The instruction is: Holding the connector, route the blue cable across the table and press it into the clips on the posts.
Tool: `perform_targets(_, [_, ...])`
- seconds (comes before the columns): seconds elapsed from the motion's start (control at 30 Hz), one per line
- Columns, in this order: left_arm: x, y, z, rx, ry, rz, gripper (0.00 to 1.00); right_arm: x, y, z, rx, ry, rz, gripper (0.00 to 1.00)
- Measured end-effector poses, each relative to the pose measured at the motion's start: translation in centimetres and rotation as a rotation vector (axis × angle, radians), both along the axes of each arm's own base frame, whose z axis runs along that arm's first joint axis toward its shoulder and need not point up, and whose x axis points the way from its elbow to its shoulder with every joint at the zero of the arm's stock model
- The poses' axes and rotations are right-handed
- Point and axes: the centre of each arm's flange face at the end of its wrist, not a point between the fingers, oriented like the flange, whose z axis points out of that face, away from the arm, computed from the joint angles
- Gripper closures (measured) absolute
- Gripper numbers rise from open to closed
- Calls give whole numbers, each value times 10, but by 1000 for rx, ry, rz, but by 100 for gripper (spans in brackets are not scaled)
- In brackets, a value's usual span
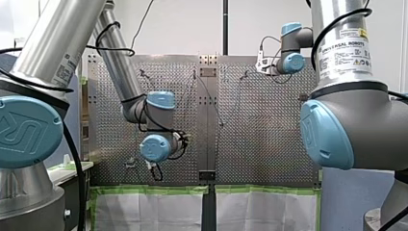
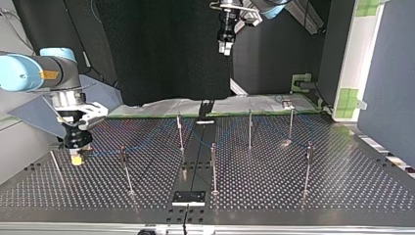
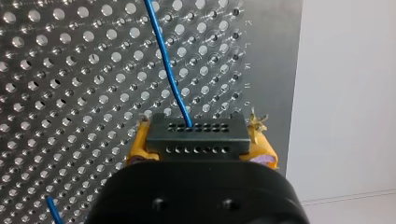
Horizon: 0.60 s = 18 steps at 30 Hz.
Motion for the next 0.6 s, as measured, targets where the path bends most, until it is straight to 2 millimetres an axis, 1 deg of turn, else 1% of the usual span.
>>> perform_targets(0.07, [-6, 6, -4, 16, 13, 0, 0, 0, 0, 0, -1, 0, 0, 100])
perform_targets(0.17, [-10, 10, -7, 26, 21, 0, 0, 0, 0, 1, -1, 1, -1, 100])
perform_targets(0.6, [-12, 11, -8, 30, 24, 0, 0, 0, 0, 1, -1, 1, -1, 100])
